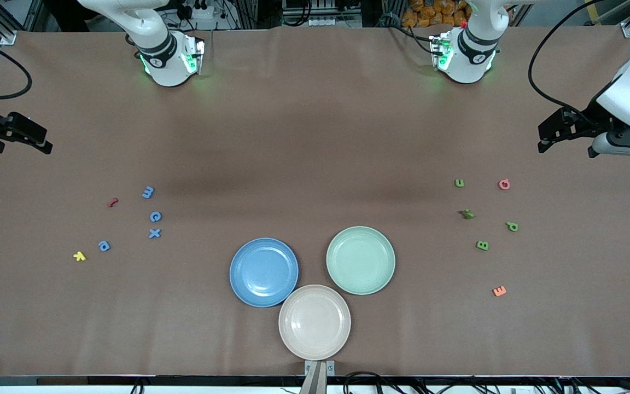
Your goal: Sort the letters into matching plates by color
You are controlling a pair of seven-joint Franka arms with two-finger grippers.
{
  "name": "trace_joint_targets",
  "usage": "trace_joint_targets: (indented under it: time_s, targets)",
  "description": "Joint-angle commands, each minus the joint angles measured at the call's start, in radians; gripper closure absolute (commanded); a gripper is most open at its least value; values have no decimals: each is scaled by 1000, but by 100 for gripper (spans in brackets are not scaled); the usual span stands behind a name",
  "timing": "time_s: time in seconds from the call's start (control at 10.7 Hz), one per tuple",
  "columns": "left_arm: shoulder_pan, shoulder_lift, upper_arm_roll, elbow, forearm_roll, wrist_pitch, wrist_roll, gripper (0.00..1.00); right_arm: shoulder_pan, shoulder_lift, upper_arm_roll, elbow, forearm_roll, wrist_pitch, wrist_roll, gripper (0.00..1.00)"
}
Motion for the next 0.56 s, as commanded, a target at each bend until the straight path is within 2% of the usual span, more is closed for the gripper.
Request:
trace_joint_targets:
  time_s: [0.0, 0.47]
  targets:
    - [-2, -13, -1, -15, 33, -7, 23, 0, -14, 5, 9, 11, 18, -1, -11, 0]
    - [18, -13, -1, -11, 21, -9, 25, 0, -16, 11, 7, 7, 18, 4, -9, 0]
